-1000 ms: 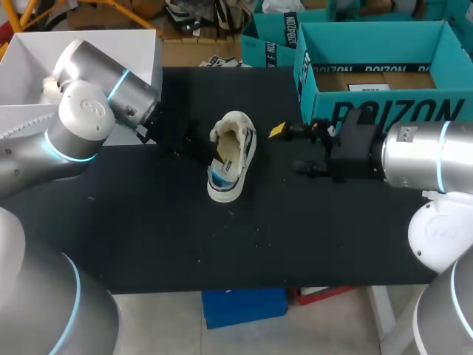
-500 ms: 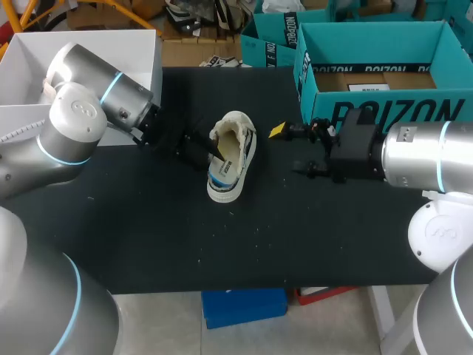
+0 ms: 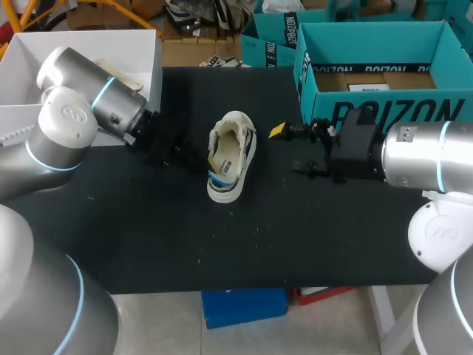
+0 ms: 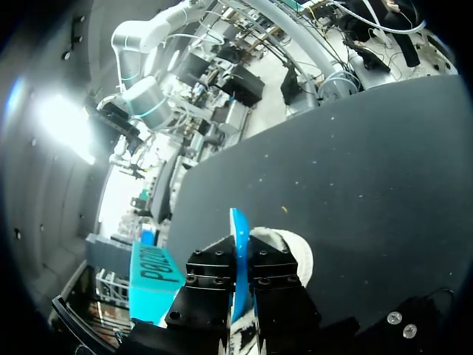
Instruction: Take the shoe out of the shoebox, open the shoe tongue, remove and reinsert the insole, then place the shoe into the shoebox
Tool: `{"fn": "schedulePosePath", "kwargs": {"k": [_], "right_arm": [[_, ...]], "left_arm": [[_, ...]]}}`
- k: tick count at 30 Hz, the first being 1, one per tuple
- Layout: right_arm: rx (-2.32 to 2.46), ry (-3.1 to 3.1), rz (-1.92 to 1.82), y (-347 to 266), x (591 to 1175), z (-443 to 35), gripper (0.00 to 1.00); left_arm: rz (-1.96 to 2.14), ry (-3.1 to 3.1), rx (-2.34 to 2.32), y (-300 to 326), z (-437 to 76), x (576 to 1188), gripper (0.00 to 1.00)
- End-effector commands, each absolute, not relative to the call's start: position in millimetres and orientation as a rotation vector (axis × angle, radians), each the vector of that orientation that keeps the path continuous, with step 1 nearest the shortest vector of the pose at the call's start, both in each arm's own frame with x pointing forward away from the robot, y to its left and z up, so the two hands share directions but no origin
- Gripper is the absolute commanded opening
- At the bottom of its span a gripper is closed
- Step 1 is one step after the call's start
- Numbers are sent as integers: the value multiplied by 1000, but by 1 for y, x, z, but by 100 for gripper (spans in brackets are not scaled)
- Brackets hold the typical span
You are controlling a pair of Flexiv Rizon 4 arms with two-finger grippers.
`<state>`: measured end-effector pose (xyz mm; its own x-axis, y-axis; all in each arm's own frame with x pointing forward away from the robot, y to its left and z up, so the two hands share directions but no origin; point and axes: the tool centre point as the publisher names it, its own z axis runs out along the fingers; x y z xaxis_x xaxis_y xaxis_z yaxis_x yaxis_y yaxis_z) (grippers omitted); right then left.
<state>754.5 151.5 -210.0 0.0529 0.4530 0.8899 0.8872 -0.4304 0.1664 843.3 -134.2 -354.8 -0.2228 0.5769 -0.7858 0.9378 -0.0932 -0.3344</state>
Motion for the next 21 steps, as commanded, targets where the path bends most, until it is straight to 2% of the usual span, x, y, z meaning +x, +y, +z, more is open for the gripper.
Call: {"fn": "schedulePosePath", "kwargs": {"k": [1,21], "right_arm": [[-1907,-1339,-1349,152,755,-210,100],[-1907,-1339,-1349,152,755,-210,100]], "left_arm": [[-1236,1801,1652,-134,-355,843,0],[-1166,1796,1660,-139,-360,852,0]]}}
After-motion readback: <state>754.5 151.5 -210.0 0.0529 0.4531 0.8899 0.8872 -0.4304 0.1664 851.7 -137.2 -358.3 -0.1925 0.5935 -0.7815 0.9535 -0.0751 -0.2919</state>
